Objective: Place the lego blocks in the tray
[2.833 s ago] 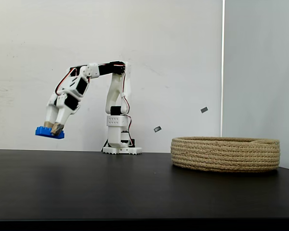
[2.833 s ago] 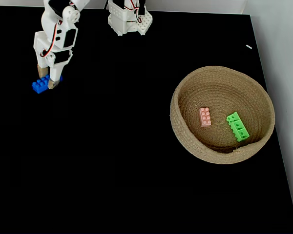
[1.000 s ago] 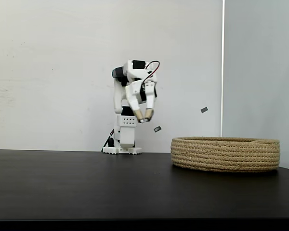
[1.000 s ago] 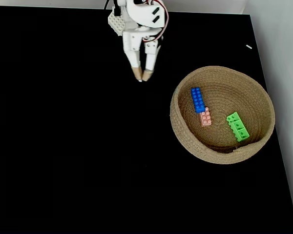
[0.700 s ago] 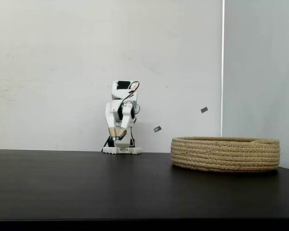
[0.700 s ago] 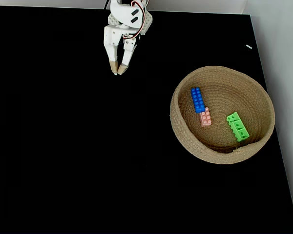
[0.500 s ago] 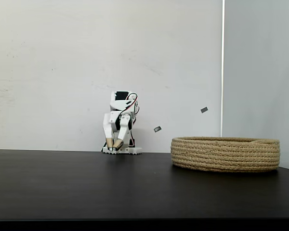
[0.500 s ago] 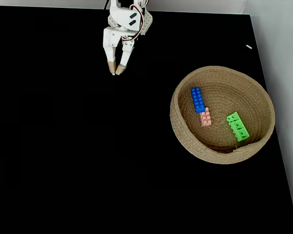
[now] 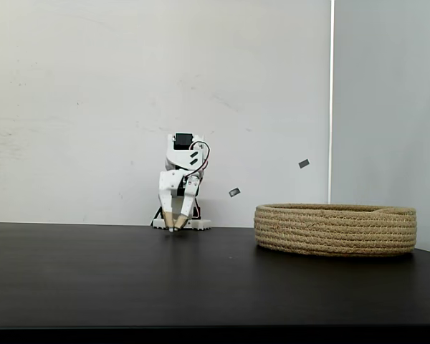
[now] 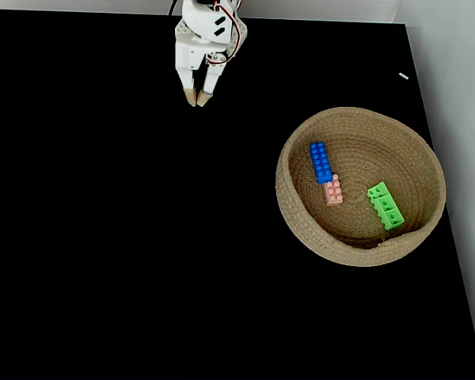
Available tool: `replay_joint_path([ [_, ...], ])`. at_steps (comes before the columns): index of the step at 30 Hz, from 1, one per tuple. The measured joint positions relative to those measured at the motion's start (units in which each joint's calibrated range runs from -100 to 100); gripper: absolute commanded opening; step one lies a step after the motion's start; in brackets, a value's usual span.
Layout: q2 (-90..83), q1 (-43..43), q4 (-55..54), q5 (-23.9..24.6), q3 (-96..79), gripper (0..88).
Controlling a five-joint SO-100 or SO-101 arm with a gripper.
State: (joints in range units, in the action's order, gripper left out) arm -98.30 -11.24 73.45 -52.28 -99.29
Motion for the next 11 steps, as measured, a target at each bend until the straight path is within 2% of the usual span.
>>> replay_joint_path([
  [3,0.0,0.33,0.16,0.59,0.0,4.5],
  [11,0.0,0.41,0.16,1.95,0.0,4.6],
])
